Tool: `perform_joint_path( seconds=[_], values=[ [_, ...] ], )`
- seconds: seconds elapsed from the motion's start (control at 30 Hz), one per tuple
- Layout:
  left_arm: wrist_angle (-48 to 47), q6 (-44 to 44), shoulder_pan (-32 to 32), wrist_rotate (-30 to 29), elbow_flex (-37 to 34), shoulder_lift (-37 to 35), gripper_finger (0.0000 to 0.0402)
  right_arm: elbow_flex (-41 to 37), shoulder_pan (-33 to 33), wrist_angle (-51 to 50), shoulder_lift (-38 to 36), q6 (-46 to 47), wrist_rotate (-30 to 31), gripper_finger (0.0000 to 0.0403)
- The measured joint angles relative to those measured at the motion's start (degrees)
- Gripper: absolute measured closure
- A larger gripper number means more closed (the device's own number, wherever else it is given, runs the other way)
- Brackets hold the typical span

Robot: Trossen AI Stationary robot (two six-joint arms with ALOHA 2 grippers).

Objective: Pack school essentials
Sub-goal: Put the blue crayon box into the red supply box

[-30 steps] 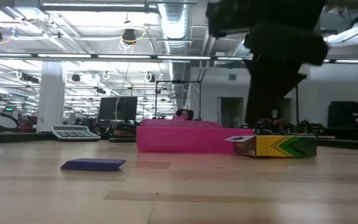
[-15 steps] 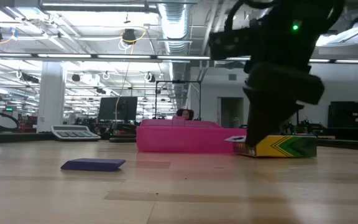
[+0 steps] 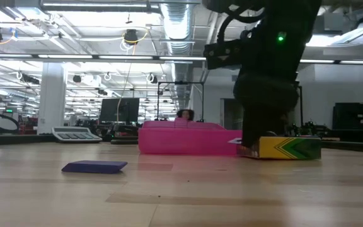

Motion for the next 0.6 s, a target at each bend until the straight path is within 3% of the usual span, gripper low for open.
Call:
perform_joint_path(
  seconds=[0.17,0.5,0.6],
  values=[
    [0.0,0.0,0.0,0.0,0.0,0.02,0.0319,0.0,-0.75,-0.66,0.0,0.03,0.0,0.0219],
    [-0.5,0.06,0.0,0.42,0.0,0.0,0.0319,0.02,-0.68,-4.5,-0.03,7.71,-1.94,0.0385],
    [-1.23,0.04,0.0,0.46,0.0,0.0,0.0319,0.05,-0.57,-4.79,-0.28,10.44,-3.97,0.0396]
  ],
)
